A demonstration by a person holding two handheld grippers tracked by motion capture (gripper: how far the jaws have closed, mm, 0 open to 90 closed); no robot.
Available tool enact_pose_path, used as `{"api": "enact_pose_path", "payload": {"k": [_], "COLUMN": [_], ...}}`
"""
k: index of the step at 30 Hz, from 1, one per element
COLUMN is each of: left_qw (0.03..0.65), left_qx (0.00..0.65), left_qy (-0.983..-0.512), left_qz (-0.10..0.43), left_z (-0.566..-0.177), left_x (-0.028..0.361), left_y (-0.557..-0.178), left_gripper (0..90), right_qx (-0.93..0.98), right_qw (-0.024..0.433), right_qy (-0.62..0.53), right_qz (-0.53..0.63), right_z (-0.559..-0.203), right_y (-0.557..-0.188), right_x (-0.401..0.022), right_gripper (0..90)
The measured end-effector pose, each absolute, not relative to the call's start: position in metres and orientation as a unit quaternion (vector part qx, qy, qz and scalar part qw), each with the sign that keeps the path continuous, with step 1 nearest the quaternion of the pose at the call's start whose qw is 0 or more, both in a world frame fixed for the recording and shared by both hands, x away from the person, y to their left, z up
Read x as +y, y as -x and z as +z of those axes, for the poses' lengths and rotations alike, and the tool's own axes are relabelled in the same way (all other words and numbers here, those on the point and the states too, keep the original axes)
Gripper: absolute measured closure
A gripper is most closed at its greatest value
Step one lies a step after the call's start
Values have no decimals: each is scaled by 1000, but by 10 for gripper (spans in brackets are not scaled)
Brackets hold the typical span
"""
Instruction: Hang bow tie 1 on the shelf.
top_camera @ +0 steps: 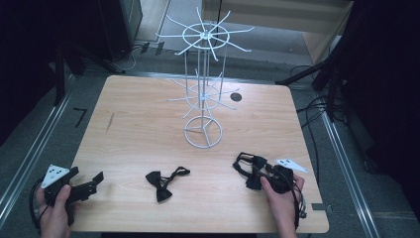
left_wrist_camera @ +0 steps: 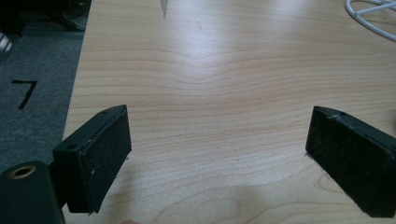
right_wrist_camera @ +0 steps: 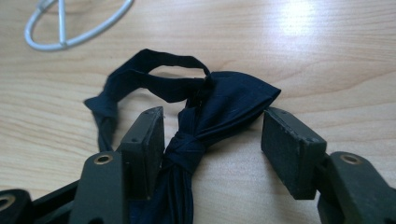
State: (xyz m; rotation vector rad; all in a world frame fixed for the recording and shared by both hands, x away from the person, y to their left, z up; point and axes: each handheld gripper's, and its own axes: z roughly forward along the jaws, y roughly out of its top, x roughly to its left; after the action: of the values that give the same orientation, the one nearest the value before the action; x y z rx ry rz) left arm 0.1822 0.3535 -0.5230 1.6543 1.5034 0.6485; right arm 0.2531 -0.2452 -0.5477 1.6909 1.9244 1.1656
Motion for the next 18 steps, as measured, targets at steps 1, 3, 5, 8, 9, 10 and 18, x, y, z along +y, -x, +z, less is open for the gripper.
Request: {"api": "enact_pose_path", "payload": {"k": [1, 3, 5, 8, 9, 10, 18], "left_qw": [396, 396, 396, 397, 397, 397, 397], "left_qx": [593, 593, 593, 593, 593, 593, 593], "left_qy": [-653, -653, -653, -653, -653, -653, -653], "left_qz": [256, 255, 255, 255, 255, 255, 255], "left_z": [-523, -523, -523, -523, -523, -523, -523], "left_x": [353, 353, 354, 354, 354, 354, 354], "left_y": [-182, -182, -182, -182, -182, -182, -182], "left_gripper": [73, 73, 73, 73, 73, 73, 73], "right_qx": [677, 680, 684, 691, 691, 695, 728], "right_qw": [167, 170, 173, 172, 172, 172, 192], "right_qy": [-590, -588, -585, -580, -580, -576, -550], "right_qz": [407, 404, 399, 395, 395, 394, 362], "right_z": [-548, -548, -547, -547, -547, -547, -544], "right_y": [-253, -253, -253, -252, -252, -252, -249], "right_x": [-245, -244, -244, -242, -242, -242, -229], "right_gripper": [415, 427, 466, 541, 541, 576, 737]}}
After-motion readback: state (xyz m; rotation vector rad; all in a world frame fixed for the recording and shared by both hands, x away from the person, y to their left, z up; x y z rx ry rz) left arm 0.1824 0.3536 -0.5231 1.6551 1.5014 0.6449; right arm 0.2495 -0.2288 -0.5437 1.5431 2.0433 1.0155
